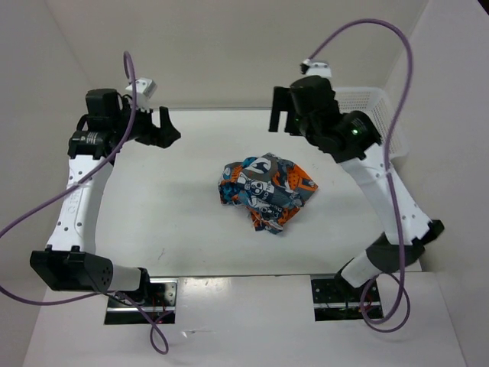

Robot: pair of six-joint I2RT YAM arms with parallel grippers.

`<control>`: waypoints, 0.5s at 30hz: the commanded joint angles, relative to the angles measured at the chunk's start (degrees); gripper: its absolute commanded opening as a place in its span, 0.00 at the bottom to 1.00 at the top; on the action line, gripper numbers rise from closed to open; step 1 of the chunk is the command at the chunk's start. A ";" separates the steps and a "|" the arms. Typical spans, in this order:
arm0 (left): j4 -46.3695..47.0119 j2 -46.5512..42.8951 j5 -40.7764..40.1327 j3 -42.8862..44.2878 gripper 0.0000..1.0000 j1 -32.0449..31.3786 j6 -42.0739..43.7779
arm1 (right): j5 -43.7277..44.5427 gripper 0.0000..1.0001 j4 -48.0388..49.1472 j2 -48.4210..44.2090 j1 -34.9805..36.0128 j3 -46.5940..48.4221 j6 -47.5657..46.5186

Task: Fold and stack the shorts
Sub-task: Move the shorts to the center of the board

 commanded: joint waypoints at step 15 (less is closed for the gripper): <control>-10.05 3.85 -47.80 -0.28 0.99 -8.79 0.23 | -22.58 1.00 25.54 -29.55 -4.61 -51.50 17.19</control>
